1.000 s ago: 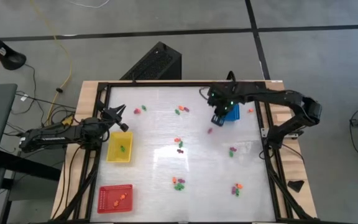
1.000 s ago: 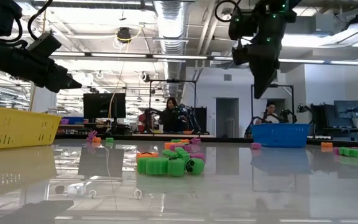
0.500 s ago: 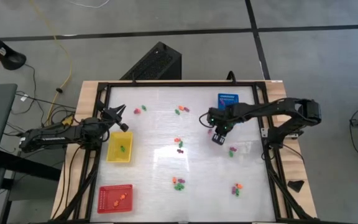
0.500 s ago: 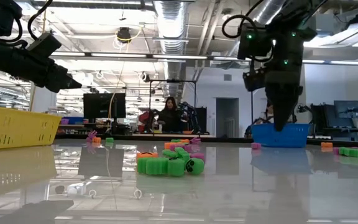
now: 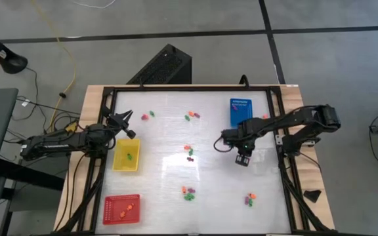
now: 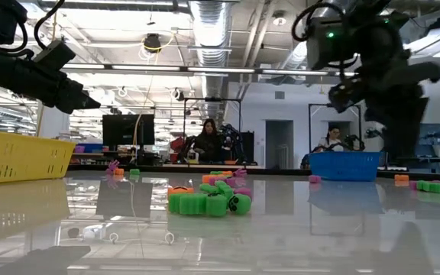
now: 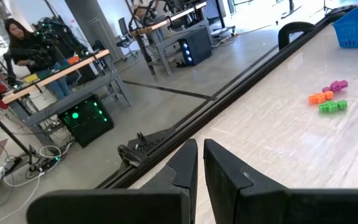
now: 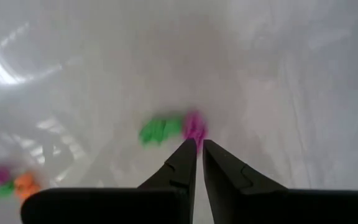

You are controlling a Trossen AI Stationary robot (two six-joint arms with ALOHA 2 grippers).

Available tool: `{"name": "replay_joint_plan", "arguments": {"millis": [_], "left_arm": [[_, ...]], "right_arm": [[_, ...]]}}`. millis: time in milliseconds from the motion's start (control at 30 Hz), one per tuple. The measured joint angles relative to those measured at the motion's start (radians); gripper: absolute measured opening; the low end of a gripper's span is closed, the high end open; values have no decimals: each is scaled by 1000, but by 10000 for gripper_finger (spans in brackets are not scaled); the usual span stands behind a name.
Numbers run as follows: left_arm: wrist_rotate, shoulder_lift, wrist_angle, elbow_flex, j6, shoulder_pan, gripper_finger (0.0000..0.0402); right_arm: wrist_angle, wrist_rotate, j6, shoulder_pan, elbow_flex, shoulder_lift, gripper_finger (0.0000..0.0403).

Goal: Sort Halloween decoration
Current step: Put the purple skeleton toy into the blue bin

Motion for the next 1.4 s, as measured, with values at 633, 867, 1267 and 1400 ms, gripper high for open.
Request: {"name": "replay_joint_plan", "arguments": {"millis": [633, 867, 1267, 1400], "left_arm": [[0, 0, 0, 0, 0, 0, 18], [0, 0, 0, 0, 0, 0, 18], [0, 0, 0, 0, 0, 0, 18], [0, 0, 0, 0, 0, 0, 18]], "right_arm": [[-1, 81, 46, 80, -35, 0, 225], [60, 81, 8, 86, -107, 0, 201], [162, 82, 9, 127, -148, 0, 181], [179, 83, 8, 162, -148, 17, 178]]}}
